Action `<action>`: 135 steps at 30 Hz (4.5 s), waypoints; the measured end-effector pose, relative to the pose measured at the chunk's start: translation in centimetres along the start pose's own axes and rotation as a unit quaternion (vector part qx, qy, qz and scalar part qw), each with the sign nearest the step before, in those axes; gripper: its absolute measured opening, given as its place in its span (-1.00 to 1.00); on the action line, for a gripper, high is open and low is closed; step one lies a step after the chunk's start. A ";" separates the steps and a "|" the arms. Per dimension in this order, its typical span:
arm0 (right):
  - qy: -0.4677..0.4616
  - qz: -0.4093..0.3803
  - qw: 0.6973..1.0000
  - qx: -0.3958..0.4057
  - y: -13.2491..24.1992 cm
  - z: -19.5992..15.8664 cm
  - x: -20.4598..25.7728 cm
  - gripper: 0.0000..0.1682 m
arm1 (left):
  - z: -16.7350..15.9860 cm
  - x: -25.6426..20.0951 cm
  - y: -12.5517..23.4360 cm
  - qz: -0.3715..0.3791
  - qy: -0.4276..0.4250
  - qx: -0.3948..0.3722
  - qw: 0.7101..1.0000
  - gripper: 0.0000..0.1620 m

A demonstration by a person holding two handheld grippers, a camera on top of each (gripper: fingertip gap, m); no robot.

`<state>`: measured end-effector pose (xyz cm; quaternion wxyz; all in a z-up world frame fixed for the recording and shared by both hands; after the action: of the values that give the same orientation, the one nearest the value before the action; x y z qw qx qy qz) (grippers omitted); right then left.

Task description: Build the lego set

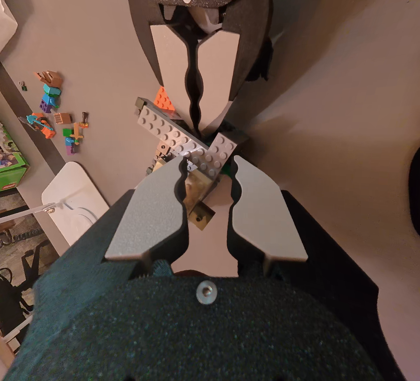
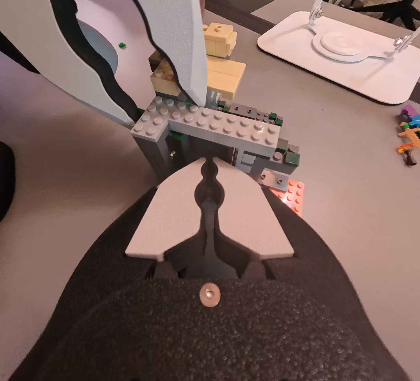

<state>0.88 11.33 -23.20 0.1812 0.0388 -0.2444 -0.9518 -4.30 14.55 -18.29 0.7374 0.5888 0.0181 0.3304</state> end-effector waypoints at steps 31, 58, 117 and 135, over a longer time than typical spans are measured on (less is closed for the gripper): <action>0.279 0.019 0.956 -0.093 6.4 4.2 -3.0 -0.91 | -1.8 -4.9 -1.6 0.104 0.311 -0.119 0.937 -0.53; 0.133 -0.027 0.989 0.059 2.3 1.1 -2.2 -0.55 | -4.7 -3.9 -0.8 0.251 0.412 -0.113 0.869 -0.78; 0.013 -0.190 0.956 -0.223 6.3 9.2 -16.5 -0.87 | -13.0 -2.8 8.6 0.571 0.510 -0.243 0.595 -1.00; -0.098 -0.325 0.916 -0.213 3.7 6.5 -20.3 -1.00 | -19.0 -0.2 10.0 0.644 0.561 -0.131 0.503 -1.00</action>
<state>19.97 18.68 -16.05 -0.1588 -0.0170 -0.0263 -0.9868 -17.03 31.58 -15.38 0.2248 0.0256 0.0001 0.9741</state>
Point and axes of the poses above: each gripper's, where its closed fingertips meet, y back along the fingers, z out of its top, x = y × z across the jaws, the point moved 4 cm from there along y, back along the fingers, and after that the axes turned 2 degrees about z, right-handed, at the moved point
